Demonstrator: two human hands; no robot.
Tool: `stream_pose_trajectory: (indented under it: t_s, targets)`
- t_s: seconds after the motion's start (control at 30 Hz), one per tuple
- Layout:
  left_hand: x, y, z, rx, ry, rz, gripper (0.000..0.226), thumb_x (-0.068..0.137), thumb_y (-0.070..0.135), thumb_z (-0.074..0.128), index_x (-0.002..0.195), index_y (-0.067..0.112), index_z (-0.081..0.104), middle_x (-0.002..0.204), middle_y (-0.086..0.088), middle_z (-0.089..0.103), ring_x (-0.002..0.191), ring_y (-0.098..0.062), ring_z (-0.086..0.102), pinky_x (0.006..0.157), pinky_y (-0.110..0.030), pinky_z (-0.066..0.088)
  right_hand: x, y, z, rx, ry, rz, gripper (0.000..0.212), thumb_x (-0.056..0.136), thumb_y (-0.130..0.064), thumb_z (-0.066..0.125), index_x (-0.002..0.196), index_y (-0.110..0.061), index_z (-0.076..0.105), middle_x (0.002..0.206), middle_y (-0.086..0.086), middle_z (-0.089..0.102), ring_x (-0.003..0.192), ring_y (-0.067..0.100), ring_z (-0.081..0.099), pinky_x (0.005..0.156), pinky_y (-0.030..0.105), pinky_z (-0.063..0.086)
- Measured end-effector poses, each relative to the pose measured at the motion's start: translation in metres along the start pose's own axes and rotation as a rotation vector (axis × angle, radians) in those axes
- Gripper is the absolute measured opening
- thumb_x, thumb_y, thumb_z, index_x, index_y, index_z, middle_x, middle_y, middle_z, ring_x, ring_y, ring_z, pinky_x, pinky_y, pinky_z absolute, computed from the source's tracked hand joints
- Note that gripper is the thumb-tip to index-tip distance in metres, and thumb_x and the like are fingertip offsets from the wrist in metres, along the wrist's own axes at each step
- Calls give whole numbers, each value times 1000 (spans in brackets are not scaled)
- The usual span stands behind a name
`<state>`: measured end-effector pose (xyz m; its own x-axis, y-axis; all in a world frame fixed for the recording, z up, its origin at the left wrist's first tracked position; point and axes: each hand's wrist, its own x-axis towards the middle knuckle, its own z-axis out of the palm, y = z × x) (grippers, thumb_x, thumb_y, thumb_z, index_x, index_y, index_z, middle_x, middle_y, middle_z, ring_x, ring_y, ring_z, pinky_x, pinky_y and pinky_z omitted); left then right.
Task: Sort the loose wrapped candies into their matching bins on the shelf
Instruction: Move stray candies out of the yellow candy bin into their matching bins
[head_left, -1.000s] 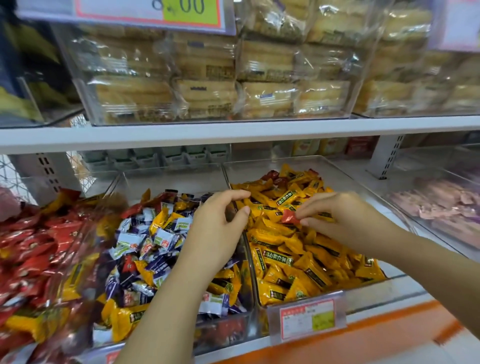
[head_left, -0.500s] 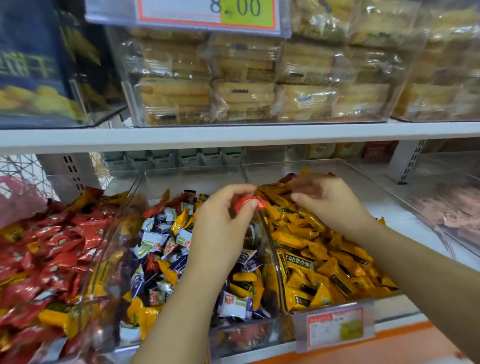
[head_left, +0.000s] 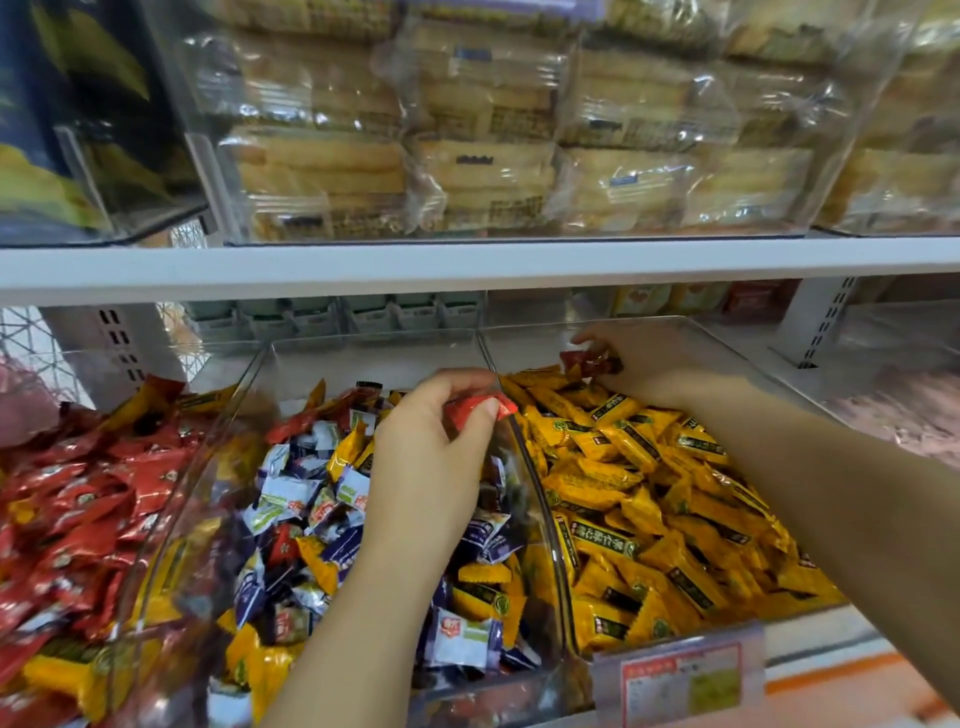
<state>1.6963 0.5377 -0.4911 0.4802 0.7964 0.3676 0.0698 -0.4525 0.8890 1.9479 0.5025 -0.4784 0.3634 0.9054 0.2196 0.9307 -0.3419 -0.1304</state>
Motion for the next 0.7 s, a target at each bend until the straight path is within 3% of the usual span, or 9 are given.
stream_pose_trajectory:
  t_s: [0.17, 0.37, 0.47, 0.63, 0.7]
  targets:
    - [-3, -2, 4, -12, -2, 1, 21, 91, 18, 61, 98, 37, 63, 97, 18, 67, 92, 4, 61, 83, -15, 48, 9, 3, 8, -24, -1, -47, 39, 85, -17, 63, 119, -34, 56, 124, 0, 62, 111, 22, 57, 87, 32, 46]
    - [-1, -3, 3, 4, 1, -14, 22, 91, 18, 61, 97, 39, 62, 99, 17, 66, 94, 3, 61, 84, -16, 48, 12, 4, 9, 13, 11, -70, 25, 90, -17, 61, 113, -27, 64, 114, -2, 64, 92, 5, 49, 77, 20, 34]
    - [0, -3, 3, 8, 2, -18, 20, 91, 19, 61, 99, 37, 63, 99, 17, 67, 93, 3, 61, 83, -17, 49, 8, 5, 5, 30, 44, -53, 20, 91, -23, 60, 109, -28, 66, 112, -4, 64, 95, 7, 51, 77, 21, 32]
    - [-2, 1, 1, 22, 8, 3, 16, 92, 23, 59, 104, 34, 62, 98, 17, 66, 92, 2, 61, 78, -13, 48, -18, -5, -9, 166, 163, 49, 20, 89, -27, 61, 109, -28, 64, 109, -5, 64, 94, 12, 55, 76, 25, 40]
    - [-5, 5, -2, 17, 7, 18, 17, 91, 22, 60, 100, 37, 60, 97, 20, 64, 92, 4, 60, 76, -8, 45, -40, -19, -16, 294, 194, 7, 20, 87, -24, 65, 106, -29, 63, 100, -9, 65, 90, 7, 59, 74, 16, 41]
